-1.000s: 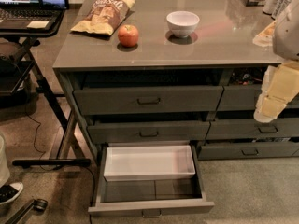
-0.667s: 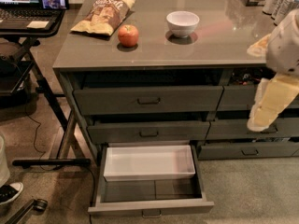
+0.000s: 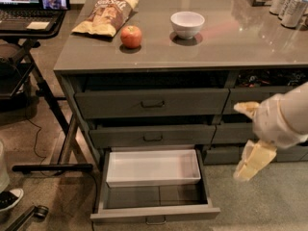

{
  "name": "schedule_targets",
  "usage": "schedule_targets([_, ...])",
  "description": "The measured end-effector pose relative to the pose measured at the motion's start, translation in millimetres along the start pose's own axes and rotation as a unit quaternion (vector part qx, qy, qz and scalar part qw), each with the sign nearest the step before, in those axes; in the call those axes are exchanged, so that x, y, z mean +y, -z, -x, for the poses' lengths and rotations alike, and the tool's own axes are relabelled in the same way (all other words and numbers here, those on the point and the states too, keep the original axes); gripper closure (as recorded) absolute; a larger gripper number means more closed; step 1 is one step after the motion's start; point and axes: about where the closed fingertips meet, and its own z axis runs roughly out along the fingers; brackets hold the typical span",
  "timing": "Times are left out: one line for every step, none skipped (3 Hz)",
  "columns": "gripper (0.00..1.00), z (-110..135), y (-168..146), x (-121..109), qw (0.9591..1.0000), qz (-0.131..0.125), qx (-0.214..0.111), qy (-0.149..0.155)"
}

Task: Close bottom drawer

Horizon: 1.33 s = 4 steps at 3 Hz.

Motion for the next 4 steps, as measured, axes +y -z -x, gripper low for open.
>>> schedule_targets([0.0,-26.6,-75.8,25.2,0.9981,0.011,-0.06,-0.008])
schedule_targets([0.0,-29.4,-81.6,10.8,0.9978,-0.02,-0.062,-0.005])
schedule_targets([0.0,-29.4,-81.7,10.8,0.9978,-0.02,-0.062,-0.005])
schedule_targets([0.0,-31.7,-86.9,12.5,0.9979,-0.015,-0.063,-0.006])
